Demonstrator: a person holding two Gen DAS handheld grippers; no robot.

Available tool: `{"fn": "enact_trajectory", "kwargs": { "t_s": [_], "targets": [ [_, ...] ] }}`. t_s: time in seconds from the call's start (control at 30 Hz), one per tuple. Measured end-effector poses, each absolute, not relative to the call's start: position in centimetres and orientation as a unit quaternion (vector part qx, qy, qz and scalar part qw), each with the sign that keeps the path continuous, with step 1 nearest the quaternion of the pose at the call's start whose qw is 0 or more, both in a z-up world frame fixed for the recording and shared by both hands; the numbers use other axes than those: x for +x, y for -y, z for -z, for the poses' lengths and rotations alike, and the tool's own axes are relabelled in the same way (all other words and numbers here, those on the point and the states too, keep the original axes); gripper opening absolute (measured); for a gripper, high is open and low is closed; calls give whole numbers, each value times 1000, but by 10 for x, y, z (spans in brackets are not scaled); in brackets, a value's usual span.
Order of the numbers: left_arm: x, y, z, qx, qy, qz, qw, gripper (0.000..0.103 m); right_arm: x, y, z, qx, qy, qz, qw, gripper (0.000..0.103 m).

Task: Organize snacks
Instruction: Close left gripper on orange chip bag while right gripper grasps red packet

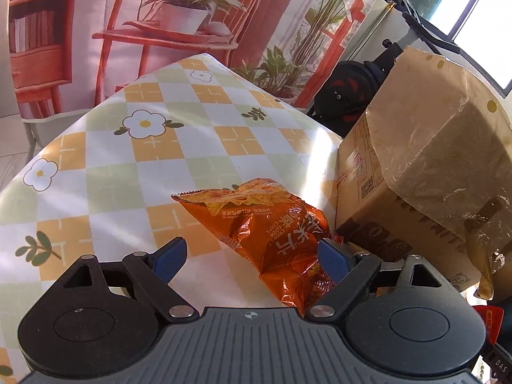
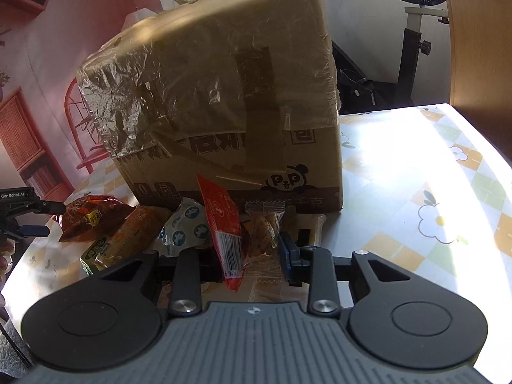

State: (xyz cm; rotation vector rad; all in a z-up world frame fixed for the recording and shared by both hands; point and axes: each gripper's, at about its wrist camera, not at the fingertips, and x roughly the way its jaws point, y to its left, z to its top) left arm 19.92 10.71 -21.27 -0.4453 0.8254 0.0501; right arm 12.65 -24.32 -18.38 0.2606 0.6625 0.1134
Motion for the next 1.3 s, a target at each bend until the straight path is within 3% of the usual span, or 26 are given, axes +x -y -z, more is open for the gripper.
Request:
{"fn": "enact_trajectory", "kwargs": {
  "t_s": [0.27,0.43,0.67,0.93,1.13,1.23,1.3],
  "targets": [
    [218,-101,225,-290,-369,-43,882,91,130,239,184,117,-325,-58,937,32],
    [230,-99,231,-287,-367,-57,883,91,130,237,184,117,-326,-59,936,32],
    [225,-92,225,-229,-375,-42,897,57,129,238,182,119,-324,-61,937,32],
    [190,-77,189,-136,-326,-12,935,55,119,233,175,114,-309,-71,942,32],
    [186,-73,188,-130,-335,-3,933,55,132,230,188,93,-333,-65,936,33],
    [185,-71,188,-128,-335,-1,933,55,145,233,197,87,-353,-54,930,36],
    [184,-71,187,-128,-333,1,934,55,147,235,198,71,-348,-38,934,45]
  ]
}}
